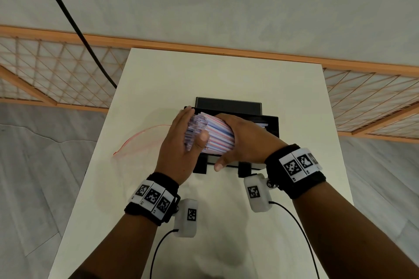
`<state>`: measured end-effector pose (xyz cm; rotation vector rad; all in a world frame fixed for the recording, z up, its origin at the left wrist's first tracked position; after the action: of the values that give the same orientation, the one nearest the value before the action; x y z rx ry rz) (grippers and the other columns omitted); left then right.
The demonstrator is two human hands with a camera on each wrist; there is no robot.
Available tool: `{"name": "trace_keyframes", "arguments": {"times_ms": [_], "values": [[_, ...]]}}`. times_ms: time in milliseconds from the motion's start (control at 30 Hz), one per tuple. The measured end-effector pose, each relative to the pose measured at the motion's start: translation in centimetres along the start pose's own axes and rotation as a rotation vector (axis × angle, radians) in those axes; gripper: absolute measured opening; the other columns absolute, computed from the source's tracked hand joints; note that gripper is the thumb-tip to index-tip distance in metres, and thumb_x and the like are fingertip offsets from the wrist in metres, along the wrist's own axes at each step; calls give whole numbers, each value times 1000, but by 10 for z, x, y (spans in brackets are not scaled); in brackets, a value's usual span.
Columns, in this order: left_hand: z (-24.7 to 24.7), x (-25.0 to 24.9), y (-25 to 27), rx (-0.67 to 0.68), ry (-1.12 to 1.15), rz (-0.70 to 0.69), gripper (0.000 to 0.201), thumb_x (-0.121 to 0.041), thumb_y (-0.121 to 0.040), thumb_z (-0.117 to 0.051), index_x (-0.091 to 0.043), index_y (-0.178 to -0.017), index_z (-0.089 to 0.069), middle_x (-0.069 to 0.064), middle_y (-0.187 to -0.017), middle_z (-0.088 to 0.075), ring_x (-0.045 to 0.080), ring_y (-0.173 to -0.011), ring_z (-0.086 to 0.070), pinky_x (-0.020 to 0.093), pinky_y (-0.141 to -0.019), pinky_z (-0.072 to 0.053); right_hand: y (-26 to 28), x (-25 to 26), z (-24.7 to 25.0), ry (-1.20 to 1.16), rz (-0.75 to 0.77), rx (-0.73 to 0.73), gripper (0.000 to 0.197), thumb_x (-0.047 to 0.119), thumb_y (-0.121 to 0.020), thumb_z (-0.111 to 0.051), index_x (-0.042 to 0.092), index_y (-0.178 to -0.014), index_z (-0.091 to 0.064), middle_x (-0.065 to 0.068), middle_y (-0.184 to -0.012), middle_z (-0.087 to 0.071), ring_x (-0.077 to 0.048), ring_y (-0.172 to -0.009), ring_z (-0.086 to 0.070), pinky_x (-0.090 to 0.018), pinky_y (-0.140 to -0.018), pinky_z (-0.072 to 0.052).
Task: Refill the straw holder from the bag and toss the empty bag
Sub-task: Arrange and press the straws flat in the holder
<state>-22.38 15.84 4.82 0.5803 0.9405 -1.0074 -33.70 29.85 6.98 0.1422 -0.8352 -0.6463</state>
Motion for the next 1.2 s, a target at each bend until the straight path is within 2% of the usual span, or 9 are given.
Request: {"name": "trace_keyframes", "arguments": {"times_ms": [100, 167, 400, 500, 600, 867, 1000, 1100, 1200], "values": [[0, 1, 1, -1, 18, -32, 97, -84, -80, -39, -23, -155, -30, -3, -159, -36, 14, -144, -41, 43, -114, -44, -1, -1, 0, 70, 5, -36, 117, 59, -50, -96, 28, -148, -40, 6, -137, -52, -14, -122, -51, -45, -108, -47], [-1, 3, 2, -6, 31, -39, 97, -84, -80, -41, -23, -155, -29, -3, -157, -38, 13, -141, -44, 41, -111, -46, 0, -1, 0, 142, 5, -69, 121, 68, -48, -92, 29, -149, -38, 6, -138, -47, -16, -126, -47, -48, -110, -45], [-1, -1, 0, -12, 85, -54, 103, -86, -75, -47, -22, -155, -31, -5, -155, -41, 9, -137, -47, 32, -110, -47, -6, -2, -5, 10, -5, 40, 115, 55, -50, -98, 30, -147, -40, 7, -130, -59, -14, -115, -59, -43, -103, -53], [-1, 0, 0, -3, 95, -44, 106, -87, -72, -49, -25, -155, -30, -7, -155, -41, 8, -137, -48, 34, -110, -47, -8, -2, -4, -23, -15, 103, 113, 49, -53, -99, 30, -146, -39, 9, -129, -61, -12, -113, -60, -37, -102, -53], [-1, 0, -1, 2, 98, -36, 107, -88, -71, -51, -26, -155, -30, -8, -155, -42, 8, -136, -49, 36, -109, -48, -11, -1, -2, -33, -31, 138, 112, 54, -51, -98, 33, -144, -39, 10, -125, -62, -12, -111, -62, -40, -101, -54], [0, 0, -1, 14, 82, -34, 107, -88, -69, -51, -26, -154, -33, -11, -153, -43, 4, -134, -49, 28, -108, -47, -17, 0, -3, -73, -38, 177, 109, 51, -53, -99, 34, -144, -41, 12, -123, -65, -11, -112, -63, -41, -105, -52], [0, 0, -2, 17, 66, -31, 104, -87, -72, -49, -24, -153, -34, -9, -154, -44, 8, -136, -49, 39, -111, -46, -19, 1, 0, -91, -44, 199, 104, 45, -56, -99, 33, -143, -43, 11, -123, -65, -11, -112, -63, -40, -107, -51], [0, 0, -2, 19, 43, -31, 104, -89, -74, -44, -23, -154, -34, -7, -154, -44, 11, -136, -49, 42, -110, -46, -21, 2, -2, -99, -43, 215, 107, 45, -56, -99, 33, -144, -41, 10, -125, -65, -12, -115, -62, -42, -109, -50], [0, -1, -2, 23, -7, -53, 100, -88, -77, -39, -24, -154, -34, -12, -151, -44, 13, -135, -49, 45, -110, -45, -22, 2, -1, -101, -36, 218, 104, 44, -56, -99, 34, -142, -43, 11, -125, -66, -12, -114, -63, -43, -110, -49]]}}
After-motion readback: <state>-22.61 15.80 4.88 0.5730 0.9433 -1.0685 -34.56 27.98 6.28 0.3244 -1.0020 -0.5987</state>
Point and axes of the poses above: each hand's wrist, its own y-axis away from the middle knuckle, its own z-axis out of the back of the hand, x = y × z, the point moved 5 cm from there along -y, towards the middle knuckle
